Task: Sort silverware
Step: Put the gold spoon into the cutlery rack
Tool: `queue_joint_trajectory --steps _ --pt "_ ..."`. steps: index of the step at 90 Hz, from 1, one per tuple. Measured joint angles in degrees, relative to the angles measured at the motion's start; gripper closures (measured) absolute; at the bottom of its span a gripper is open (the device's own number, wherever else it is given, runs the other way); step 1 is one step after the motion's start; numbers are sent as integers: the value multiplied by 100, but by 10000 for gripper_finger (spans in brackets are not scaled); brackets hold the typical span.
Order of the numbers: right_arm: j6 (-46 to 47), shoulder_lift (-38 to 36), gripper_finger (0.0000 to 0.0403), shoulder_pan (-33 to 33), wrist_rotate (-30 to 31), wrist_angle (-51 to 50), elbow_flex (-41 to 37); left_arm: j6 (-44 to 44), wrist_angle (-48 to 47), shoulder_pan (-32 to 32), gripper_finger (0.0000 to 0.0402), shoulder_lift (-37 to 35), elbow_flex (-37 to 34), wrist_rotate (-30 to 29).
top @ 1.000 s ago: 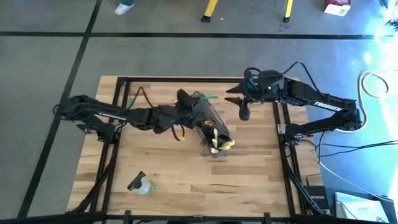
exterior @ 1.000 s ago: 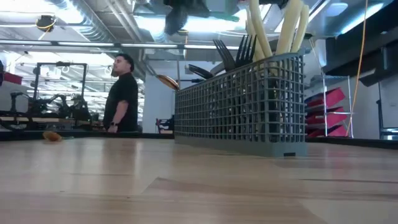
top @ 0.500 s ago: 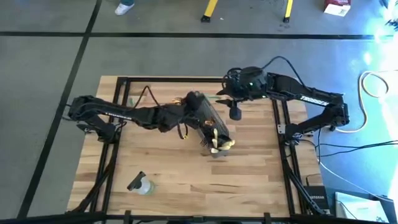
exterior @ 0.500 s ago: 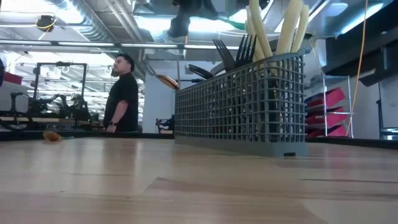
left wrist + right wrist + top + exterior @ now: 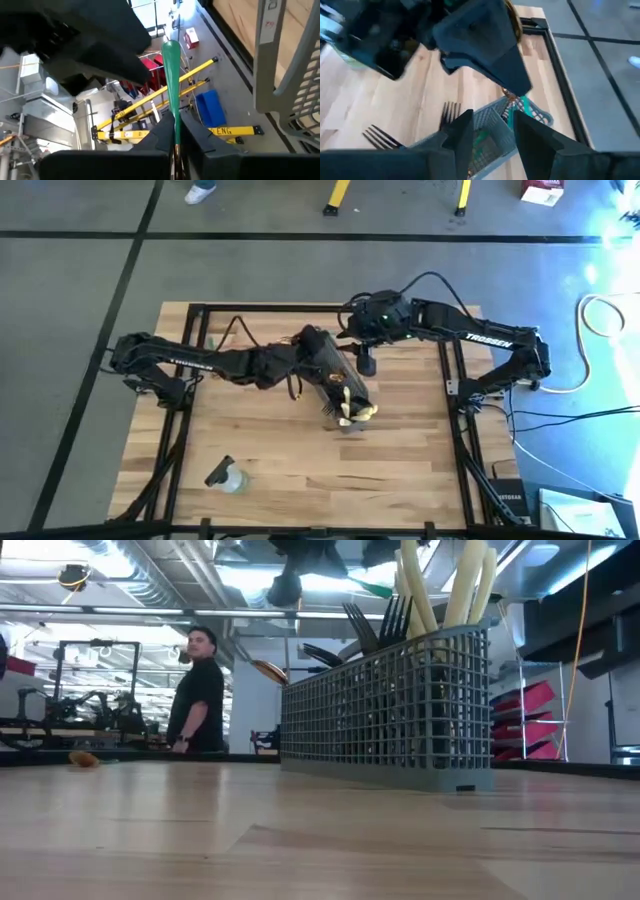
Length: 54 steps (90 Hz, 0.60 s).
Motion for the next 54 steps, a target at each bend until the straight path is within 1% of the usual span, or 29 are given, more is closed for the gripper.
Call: queue_joint_trajectory --steps 9,40,54 --pt "-22 30 281 0 164 140 0 2 5 -2 399 0 0 2" --pt "140 39 281 0 79 109 0 -77 9 -4 399 0 -2 0" --pt "183 39 281 0 68 -94 0 -197 9 -11 399 0 -4 -1"
